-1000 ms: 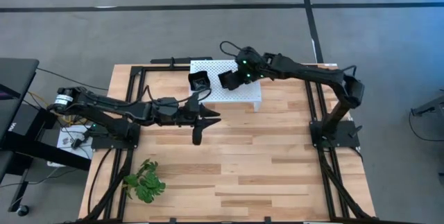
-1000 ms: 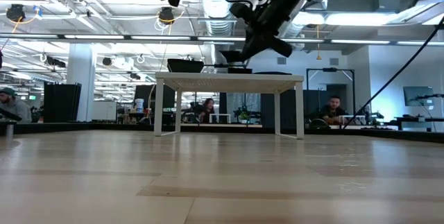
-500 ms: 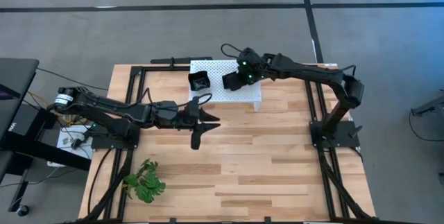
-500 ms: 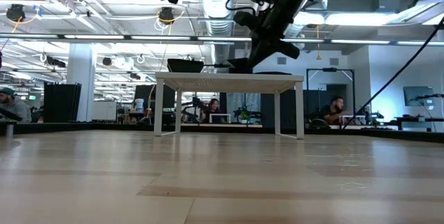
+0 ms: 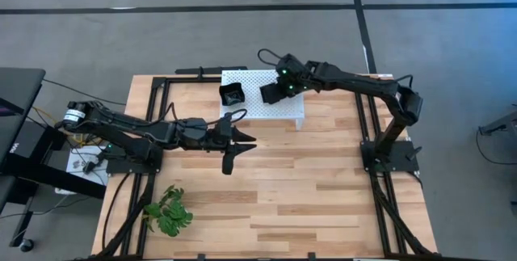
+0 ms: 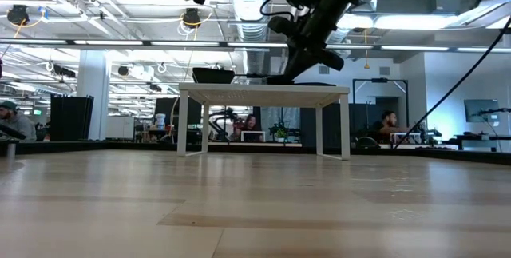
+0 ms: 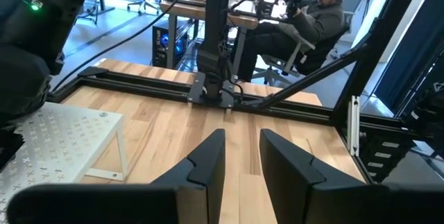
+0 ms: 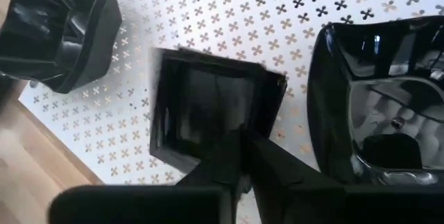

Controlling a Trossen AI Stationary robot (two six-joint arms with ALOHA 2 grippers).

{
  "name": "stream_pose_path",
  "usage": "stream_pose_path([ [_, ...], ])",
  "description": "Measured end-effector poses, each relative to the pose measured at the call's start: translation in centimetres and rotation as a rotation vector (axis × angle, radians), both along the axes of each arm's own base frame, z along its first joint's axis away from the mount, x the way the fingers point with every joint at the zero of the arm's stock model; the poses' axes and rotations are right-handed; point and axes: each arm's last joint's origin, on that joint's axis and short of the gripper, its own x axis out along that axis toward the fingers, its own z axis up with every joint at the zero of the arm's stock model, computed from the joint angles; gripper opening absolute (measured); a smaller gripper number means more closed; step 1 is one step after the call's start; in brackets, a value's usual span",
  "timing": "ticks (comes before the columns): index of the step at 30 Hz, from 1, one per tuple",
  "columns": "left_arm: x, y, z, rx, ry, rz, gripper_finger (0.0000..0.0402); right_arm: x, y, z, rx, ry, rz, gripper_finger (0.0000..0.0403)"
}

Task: Pick & Place Mini shaped plates
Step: Stack the square plate on top of the other square plates on the shelf, then return to Home Position

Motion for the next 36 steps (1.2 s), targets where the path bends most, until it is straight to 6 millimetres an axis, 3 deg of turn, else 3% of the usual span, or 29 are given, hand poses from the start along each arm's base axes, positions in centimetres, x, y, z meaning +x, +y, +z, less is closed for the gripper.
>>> stream_pose_path([
  [11, 0.0, 0.0, 0.0, 0.000, 0.000, 0.000, 0.0092, -0.2, 0.0, 0.2, 0.012, 0.003, 0.004, 0.0077],
  [18, 0.0, 0.0, 0.0, 0.000, 0.001, 0.000, 0.0092, -1.6, 0.9, 4.6, -0.042, 0.008, 0.076, 0.0077],
  [25, -0.6, 0.2, 0.5, 0.085, 0.001, 0.002, 0.0092, -4.5, 5.8, 9.5, -0.229, 0.018, 0.373, 0.0077],
  [30, -3.5, 0.9, 1.9, 0.129, 0.043, 0.062, 0.0092, -8.5, 10.8, 12.5, -0.443, 0.029, 0.500, 0.0077],
  [33, -6.3, 1.8, 2.8, 0.178, -0.016, 0.077, 0.0092, -11.7, 13.3, 12.4, -0.529, 0.010, 0.538, 0.0077],
  [36, -9.6, 3.0, 2.7, 0.163, -0.092, 0.122, 0.0092, -14.8, 15.2, 10.8, -0.581, -0.049, 0.622, 0.0077],
])
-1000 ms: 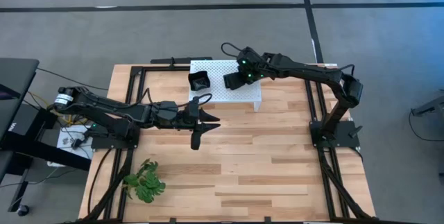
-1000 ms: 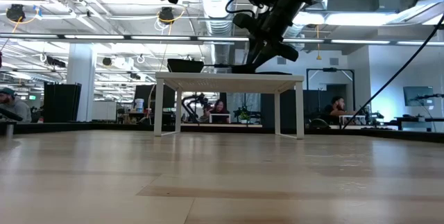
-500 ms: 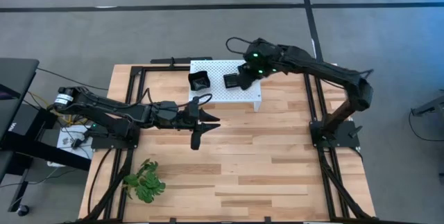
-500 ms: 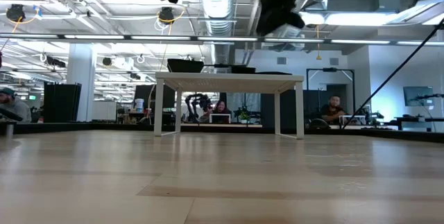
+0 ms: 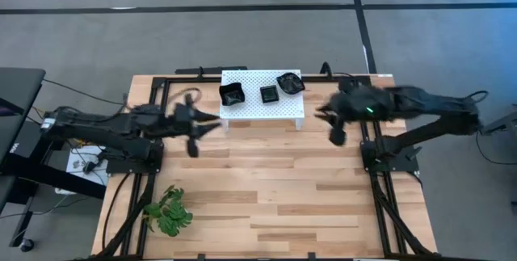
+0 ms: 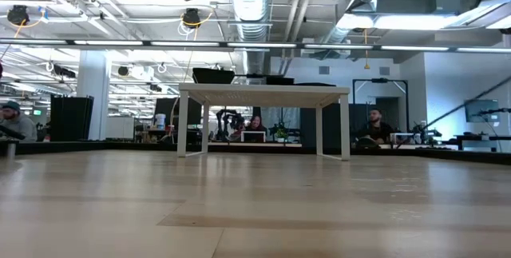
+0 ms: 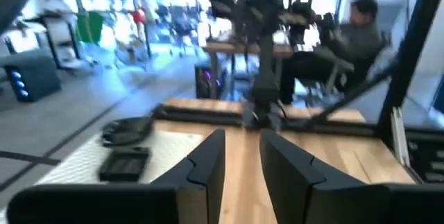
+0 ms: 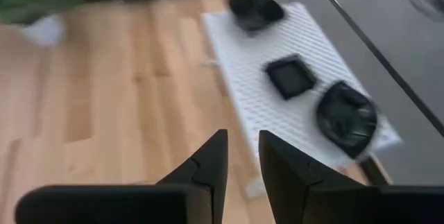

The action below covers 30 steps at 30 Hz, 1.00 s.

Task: Pick & Place Mini shaped plates
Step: Return to Home Position

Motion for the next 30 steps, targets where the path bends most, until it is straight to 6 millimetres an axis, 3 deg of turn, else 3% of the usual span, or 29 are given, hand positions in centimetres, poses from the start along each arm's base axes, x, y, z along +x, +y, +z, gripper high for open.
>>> stream_pose_path([
  [6, -4.8, 0.3, -4.3, 0.029, -0.117, -0.199, 0.0092, -4.0, 1.8, -6.0, -0.003, -0.248, 0.158, 0.0077],
  [13, -7.4, 0.5, -7.8, 0.094, -0.341, -0.243, 0.0092, -5.8, 2.1, -11.9, -0.126, -0.592, 0.264, 0.0077],
  [18, -8.2, 0.6, -9.9, 0.083, -0.359, -0.240, 0.0092, -6.9, 2.2, -16.0, -0.060, -0.614, 0.381, 0.0076],
  [21, -8.5, 0.6, -11.0, 0.063, -0.364, -0.243, 0.0092, -7.4, 2.2, -17.6, -0.040, -0.654, 0.419, 0.0075],
  [25, -9.1, 0.7, -10.9, 0.066, -0.420, -0.241, 0.0092, -7.9, 2.1, -19.7, -0.034, -0.669, 0.410, 0.0075],
  [30, -9.7, 0.7, -11.3, 0.102, -0.396, -0.236, 0.0092, -8.7, 1.9, -20.8, -0.031, -0.703, 0.407, 0.0075],
])
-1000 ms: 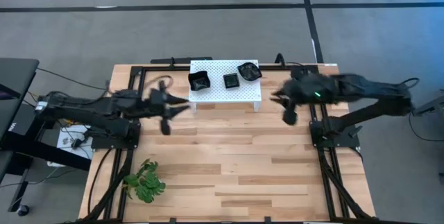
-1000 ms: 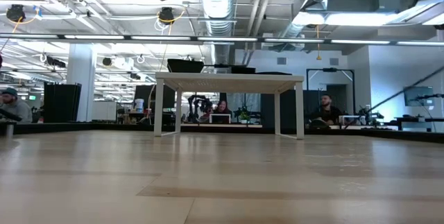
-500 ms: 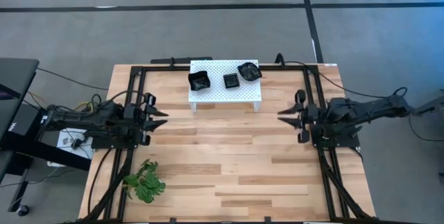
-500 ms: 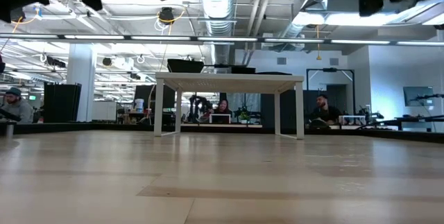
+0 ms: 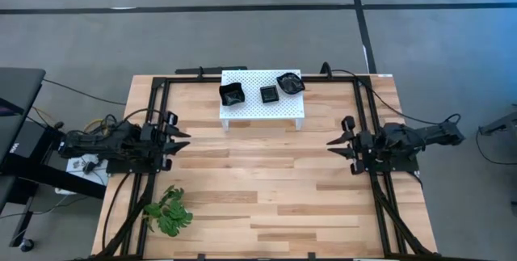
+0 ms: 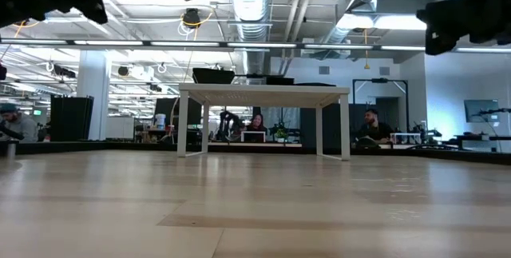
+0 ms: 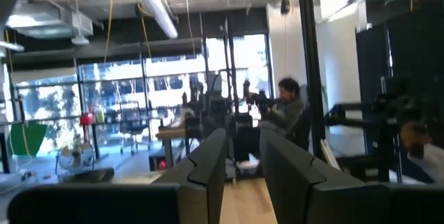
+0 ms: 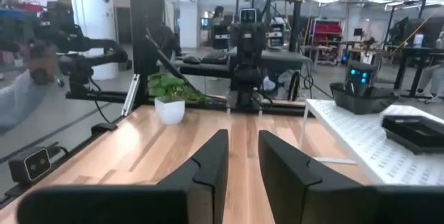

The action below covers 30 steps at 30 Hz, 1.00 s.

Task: Pick & Place Mini shaped plates
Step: Return to Home Position

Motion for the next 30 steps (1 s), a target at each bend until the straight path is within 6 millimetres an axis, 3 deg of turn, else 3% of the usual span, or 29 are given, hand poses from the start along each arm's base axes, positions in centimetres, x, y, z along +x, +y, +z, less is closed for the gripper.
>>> stream_pose_path([
  [6, 0.4, 0.0, -1.4, 0.002, 0.057, 0.000, 0.0092, 0.3, 0.2, -1.9, -0.008, 0.035, 0.033, 0.0075],
  [30, 1.6, -0.1, -2.9, 0.005, 0.206, 0.004, 0.0092, 0.3, 0.2, -2.0, 0.042, 0.042, 0.039, 0.0075],
])
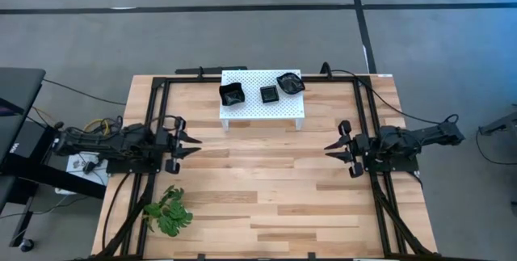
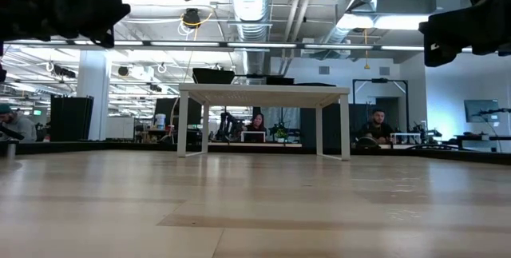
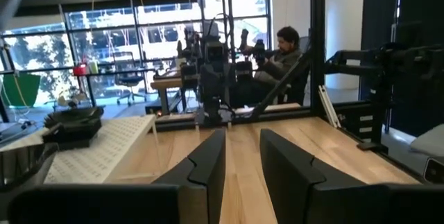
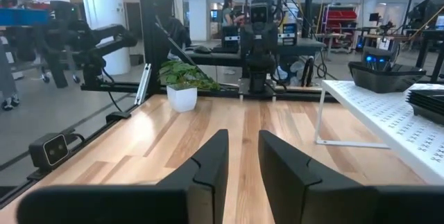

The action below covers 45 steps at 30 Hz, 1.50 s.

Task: Pick & Place Mini shaped plates
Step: Return to Home Position

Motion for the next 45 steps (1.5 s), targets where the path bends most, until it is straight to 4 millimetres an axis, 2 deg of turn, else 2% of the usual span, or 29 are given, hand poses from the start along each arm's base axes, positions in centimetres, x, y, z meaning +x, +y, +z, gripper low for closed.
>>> stream_pose_path([
  [21, 0.76, -0.06, -0.91, 0.008, 0.103, 0.000, 0.0092, 0.00, 0.00, -0.03, 0.000, 0.001, 0.000, 0.0075],
  [45, 0.77, -0.06, -0.92, 0.008, 0.105, 0.000, 0.0092, 0.01, 0.00, -0.04, 0.000, 0.001, 0.000, 0.0075],
])
